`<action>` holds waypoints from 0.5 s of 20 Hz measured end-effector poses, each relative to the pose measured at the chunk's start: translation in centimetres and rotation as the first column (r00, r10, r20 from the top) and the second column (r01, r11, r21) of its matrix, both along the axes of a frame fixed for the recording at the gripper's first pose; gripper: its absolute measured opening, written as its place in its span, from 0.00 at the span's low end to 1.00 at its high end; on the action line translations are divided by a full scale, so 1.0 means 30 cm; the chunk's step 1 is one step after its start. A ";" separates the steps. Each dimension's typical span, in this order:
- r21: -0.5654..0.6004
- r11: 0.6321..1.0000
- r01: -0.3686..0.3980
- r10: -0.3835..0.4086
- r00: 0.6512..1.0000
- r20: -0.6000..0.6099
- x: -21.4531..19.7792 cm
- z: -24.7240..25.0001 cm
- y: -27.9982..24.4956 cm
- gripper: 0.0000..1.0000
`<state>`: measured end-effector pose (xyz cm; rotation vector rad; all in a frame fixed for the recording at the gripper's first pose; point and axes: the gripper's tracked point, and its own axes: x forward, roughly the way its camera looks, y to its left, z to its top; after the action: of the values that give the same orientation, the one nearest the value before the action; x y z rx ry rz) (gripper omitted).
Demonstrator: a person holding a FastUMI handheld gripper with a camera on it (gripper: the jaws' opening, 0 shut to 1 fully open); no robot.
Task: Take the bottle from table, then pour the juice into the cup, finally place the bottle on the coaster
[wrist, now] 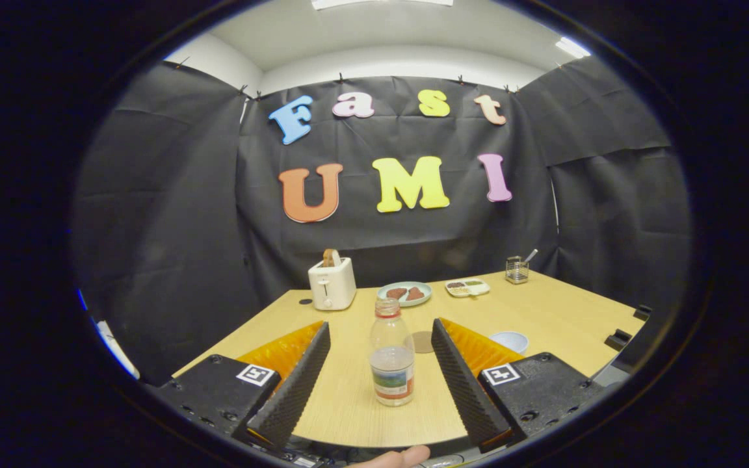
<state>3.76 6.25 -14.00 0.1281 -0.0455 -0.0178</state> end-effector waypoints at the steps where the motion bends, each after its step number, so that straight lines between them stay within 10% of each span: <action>1: -0.014 1.000 -0.001 0.001 1.000 0.008 0.008 -0.011 0.003 1.00; 10: 0.017 1.000 -0.005 0.005 1.000 0.018 0.169 -0.198 -0.013 1.00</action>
<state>8.82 5.86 -19.94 0.1458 -0.0625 -0.0122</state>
